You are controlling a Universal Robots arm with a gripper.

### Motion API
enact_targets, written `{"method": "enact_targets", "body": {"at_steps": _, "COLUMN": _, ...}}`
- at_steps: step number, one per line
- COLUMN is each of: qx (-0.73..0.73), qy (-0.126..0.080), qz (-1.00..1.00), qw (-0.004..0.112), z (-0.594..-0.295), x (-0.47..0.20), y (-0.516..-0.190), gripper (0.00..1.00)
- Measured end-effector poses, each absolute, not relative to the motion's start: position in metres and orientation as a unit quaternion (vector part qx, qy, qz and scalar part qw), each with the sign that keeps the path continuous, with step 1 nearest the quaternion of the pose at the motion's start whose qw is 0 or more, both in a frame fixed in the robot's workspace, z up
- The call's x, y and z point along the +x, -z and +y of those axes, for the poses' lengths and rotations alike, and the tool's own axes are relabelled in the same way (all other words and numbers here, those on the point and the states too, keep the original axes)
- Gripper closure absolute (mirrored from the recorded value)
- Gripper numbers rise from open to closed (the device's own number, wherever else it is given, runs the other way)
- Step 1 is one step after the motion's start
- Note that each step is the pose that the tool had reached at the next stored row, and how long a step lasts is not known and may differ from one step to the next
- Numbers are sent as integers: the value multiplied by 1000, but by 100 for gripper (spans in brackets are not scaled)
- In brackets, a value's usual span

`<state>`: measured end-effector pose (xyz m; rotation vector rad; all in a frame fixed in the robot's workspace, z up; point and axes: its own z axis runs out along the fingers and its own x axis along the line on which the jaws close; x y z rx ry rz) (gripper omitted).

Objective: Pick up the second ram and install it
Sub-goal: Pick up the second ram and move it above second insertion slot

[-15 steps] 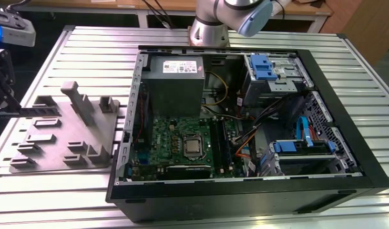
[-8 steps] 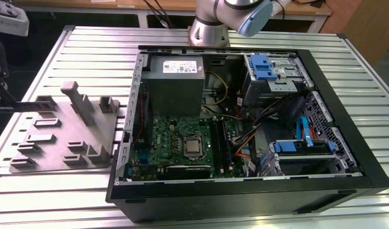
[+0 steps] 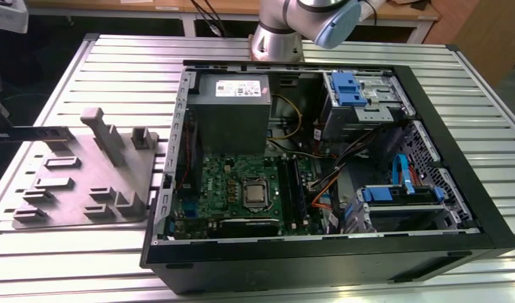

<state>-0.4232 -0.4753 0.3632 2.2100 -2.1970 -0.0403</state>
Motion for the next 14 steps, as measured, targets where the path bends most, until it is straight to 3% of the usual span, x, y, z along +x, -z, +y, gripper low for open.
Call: {"method": "enact_targets", "body": {"at_steps": 14, "qx": 709, "qy": 11, "qz": -705, "qw": 14, "z": -474, "x": -423, "y": -403, "gripper": 89}}
